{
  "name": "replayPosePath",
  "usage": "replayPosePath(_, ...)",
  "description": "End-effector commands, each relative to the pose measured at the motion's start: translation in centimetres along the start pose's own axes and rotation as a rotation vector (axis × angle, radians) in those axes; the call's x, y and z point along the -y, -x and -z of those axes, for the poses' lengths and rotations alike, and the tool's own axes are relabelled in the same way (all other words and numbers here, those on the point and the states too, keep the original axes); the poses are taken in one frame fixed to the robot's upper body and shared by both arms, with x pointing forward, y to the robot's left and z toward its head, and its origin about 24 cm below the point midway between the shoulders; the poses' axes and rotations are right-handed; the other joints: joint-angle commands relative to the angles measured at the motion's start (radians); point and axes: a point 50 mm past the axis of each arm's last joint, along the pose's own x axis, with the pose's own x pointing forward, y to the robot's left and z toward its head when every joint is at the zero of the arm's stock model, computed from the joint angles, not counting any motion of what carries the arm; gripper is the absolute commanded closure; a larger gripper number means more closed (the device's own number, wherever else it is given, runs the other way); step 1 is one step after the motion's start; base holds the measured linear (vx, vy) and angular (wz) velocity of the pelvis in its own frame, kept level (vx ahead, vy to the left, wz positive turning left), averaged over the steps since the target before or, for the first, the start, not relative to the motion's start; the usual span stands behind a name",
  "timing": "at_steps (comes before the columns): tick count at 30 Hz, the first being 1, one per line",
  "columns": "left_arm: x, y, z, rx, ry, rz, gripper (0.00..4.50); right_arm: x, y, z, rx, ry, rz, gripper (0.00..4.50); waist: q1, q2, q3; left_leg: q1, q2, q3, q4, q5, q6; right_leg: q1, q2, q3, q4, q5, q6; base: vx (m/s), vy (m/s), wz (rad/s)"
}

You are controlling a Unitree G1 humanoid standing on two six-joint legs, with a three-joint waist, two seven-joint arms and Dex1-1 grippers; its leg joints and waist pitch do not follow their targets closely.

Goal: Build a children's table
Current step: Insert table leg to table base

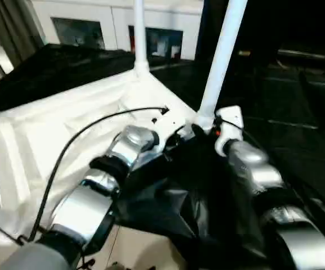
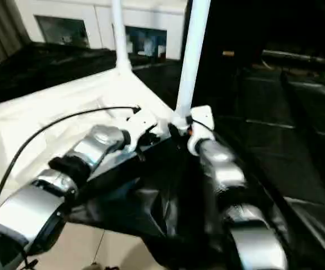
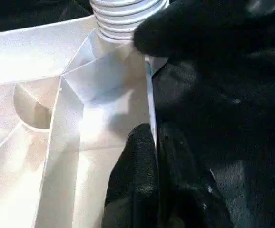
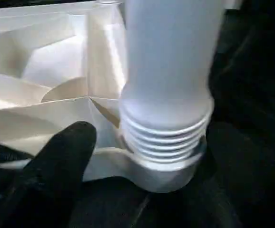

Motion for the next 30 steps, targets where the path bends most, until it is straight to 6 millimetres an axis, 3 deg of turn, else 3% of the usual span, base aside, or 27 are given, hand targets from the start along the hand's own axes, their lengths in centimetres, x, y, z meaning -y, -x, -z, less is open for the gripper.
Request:
replayPosePath(1,0.2,0.3,-1.4,0.071,-0.108,0.066,4.5,0.2,1.3,-1.4,0.035,0.059,-0.109,0.04,0.011,-0.01,-0.083,0.011,0.015,0.008,-0.049,-0.069,0.208,0.098,-0.056,0.049,-0.042,-0.056,-0.255,0.0,0.0,0.0)
replayPosePath(2,0.2,0.3,-1.4,0.071,-0.108,0.066,4.5,0.2,1.3,-1.4,0.035,0.06,-0.109,0.04,0.014,-0.01,-0.08,0.015,0.017,0.01,-0.053,-0.11,0.184,0.095,-0.055,0.049,-0.05,-0.126,-0.237,0.0,0.0,0.0)
replayPosePath(3,0.6,0.8,-1.0,0.087,-0.144,0.132,4.5,0.9,3.2,-1.8,0.026,0.111,-0.186,0.04,0.015,-0.006,-0.075,0.015,0.016,0.01,-0.058,-0.149,0.154,0.095,-0.054,0.048,-0.06,-0.195,-0.216,0.0,0.0,0.0)
replayPosePath(4,0.6,0.8,-1.0,0.087,-0.144,0.132,4.5,0.9,3.2,-1.8,0.026,0.111,-0.186,0.04,0.019,-0.007,-0.075,0.018,0.018,0.01,-0.06,-0.167,0.144,0.097,-0.054,0.049,-0.064,-0.219,-0.202,0.0,0.0,0.0)
replayPosePath(5,0.8,1.0,-0.8,0.094,-0.158,0.164,4.5,1.1,3.9,-1.9,0.015,0.135,-0.222,0.04,0.019,-0.005,-0.074,0.023,0.019,0.01,-0.062,-0.188,0.125,0.091,-0.055,0.052,-0.066,-0.249,-0.191,0.0,0.0,0.0)
replayPosePath(6,1.2,1.4,-0.5,0.118,-0.192,0.234,4.5,1.4,5.1,-2.0,-0.008,0.175,-0.277,0.04,0.026,-0.008,-0.076,0.019,0.02,0.007,-0.062,-0.184,0.114,0.098,-0.055,0.052,-0.065,-0.251,-0.176,0.0,0.0,0.0)
replayPosePath(8,1.6,1.8,-0.1,0.118,-0.205,0.292,4.5,1.5,6.1,-2.0,-0.033,0.202,-0.324,0.04,0.03,-0.007,-0.075,0.019,0.022,0.008,-0.063,-0.178,0.111,0.095,-0.056,0.056,-0.063,-0.237,-0.179,0.0,0.0,0.0)
replayPosePath(9,1.8,2.2,0.1,0.121,-0.21,0.332,4.5,1.6,6.6,-2.0,-0.062,0.192,-0.357,0.04,0.032,-0.002,-0.075,0.019,0.02,0.008,-0.063,-0.185,0.103,0.095,-0.055,0.054,-0.063,-0.251,-0.175,0.0,0.0,0.0)
replayPosePath(18,2.6,4.3,0.4,0.167,-0.236,0.477,4.5,0.7,9.3,-1.7,-0.201,0.257,-0.559,0.04,0.041,-0.004,-0.075,0.016,0.023,0.006,-0.064,-0.189,0.074,0.09,-0.056,0.055,-0.065,-0.288,-0.152,0.0,0.0,0.0)
replayPosePath(27,3.0,4.7,0.3,0.172,-0.235,0.499,4.5,0.6,9.1,-1.1,-0.232,0.26,-0.555,0.04,0.049,-0.003,-0.079,0.016,0.022,0.006,-0.061,-0.163,0.064,0.089,-0.054,0.055,-0.06,-0.26,-0.149,0.0,0.0,0.0)
replayPosePath(30,3.0,4.9,0.4,0.166,-0.235,0.498,4.5,0.5,9.0,-0.9,-0.229,0.245,-0.555,0.39,0.05,-0.003,-0.08,0.014,0.02,0.006,-0.06,-0.154,0.067,0.091,-0.054,0.055,-0.058,-0.243,-0.152,0.0,0.0,0.0)
